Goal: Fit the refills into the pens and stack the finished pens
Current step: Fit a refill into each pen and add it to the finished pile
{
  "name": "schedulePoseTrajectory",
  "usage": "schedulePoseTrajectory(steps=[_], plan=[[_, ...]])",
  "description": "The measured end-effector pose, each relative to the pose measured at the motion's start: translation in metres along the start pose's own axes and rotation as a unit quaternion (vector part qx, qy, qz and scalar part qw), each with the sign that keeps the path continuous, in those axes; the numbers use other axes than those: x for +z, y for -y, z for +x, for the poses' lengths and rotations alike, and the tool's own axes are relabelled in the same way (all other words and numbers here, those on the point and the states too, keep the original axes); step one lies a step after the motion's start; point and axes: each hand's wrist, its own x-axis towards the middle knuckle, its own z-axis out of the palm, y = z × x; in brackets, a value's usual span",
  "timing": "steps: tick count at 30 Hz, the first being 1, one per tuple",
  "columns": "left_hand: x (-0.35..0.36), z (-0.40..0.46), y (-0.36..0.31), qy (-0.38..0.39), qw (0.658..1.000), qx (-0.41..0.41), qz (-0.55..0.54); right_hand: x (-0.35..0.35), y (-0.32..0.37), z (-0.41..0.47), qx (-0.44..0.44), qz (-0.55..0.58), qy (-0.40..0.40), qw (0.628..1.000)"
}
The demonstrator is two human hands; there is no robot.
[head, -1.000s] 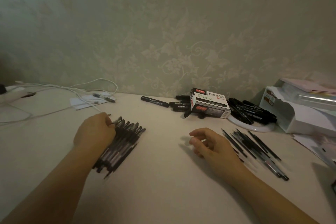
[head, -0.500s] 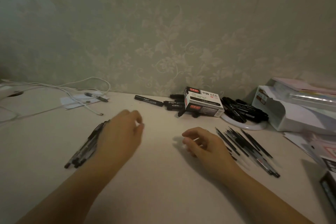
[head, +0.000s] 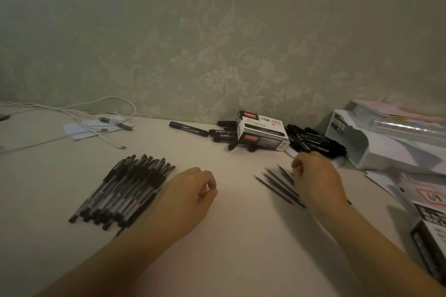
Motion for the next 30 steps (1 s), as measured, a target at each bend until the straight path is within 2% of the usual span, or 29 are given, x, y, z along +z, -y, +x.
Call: schedulePoseTrajectory(steps=[6, 22, 30], plan=[[0.002, 0.000, 0.001, 0.016, 1.000, -0.002, -0.002, -0.001, -0.008, -0.001, 0.036, -0.099, 0.046, 0.993], [0.003, 0.000, 0.002, 0.028, 1.000, -0.003, -0.012, 0.014, -0.017, 0.006, 0.053, -0.073, 0.068, 0.994], [0.004, 0.000, 0.002, 0.019, 1.000, -0.003, -0.013, 0.015, -0.014, 0.002, 0.042, -0.145, 0.067, 0.986]])
